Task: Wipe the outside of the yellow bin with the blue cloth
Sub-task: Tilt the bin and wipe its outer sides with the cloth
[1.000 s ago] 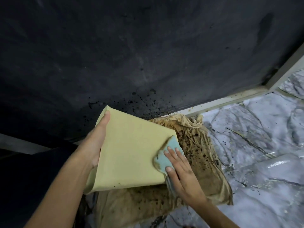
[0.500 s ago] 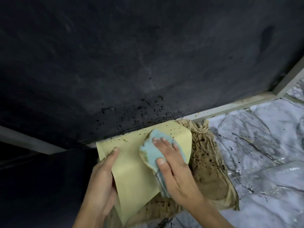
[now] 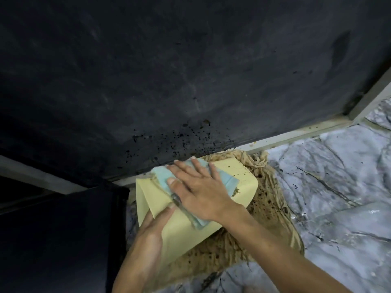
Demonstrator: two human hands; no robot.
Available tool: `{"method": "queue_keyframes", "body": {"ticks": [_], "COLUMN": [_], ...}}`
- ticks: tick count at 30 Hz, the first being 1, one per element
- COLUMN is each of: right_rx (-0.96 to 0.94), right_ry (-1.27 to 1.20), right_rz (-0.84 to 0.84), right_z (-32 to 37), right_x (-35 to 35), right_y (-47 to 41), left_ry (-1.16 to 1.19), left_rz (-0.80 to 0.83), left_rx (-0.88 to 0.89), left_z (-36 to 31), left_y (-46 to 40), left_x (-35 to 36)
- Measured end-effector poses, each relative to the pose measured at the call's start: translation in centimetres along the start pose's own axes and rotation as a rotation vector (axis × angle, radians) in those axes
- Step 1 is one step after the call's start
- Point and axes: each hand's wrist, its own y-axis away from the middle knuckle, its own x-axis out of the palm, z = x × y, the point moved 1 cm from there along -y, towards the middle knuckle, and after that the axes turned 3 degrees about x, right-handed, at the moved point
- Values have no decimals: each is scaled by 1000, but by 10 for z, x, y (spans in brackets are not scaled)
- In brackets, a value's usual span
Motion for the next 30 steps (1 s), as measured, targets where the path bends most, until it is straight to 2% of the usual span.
{"method": "queue_keyframes", "body": {"ticks": [3,6,8,11,13,15,19,22,24,27,28,30], "right_rx": [-119,-120,-9,273,368,291,-92,-205,-105,225,290,285], "right_ry": [-34,7,53,82,55,79,48,37,85,87,66,82], "right_rz": [44,-35,-91,-149,-189,-159,-110,-107,-151,-196,-204,-171], "right_z": [29,17,-21,-86,-92,-60,19,4,-39,-96,-100,-80], "right_x": [14,26,25,7,-2,3,23,23,16,-6,-11,-7], "right_y": [8,16,18,12,5,-1,7,22,20,8,3,-3], "left_ry": [42,125,107,64,55,44,44,67,28,7,-2,-23], "left_rz": [25,-24,-48,-54,-44,-41,-25,-8,-30,-22,4,36], "left_rx": [45,57,45,21,6,25,100,106,104,123,136,172], "left_z": [7,12,15,18,17,16,21,23,24,24,23,23], "left_y": [1,3,4,5,2,0,-3,-1,-1,2,4,5], "left_x": [-2,-9,-14,-12,-11,-11,-10,-9,-12,-11,-8,-3]}}
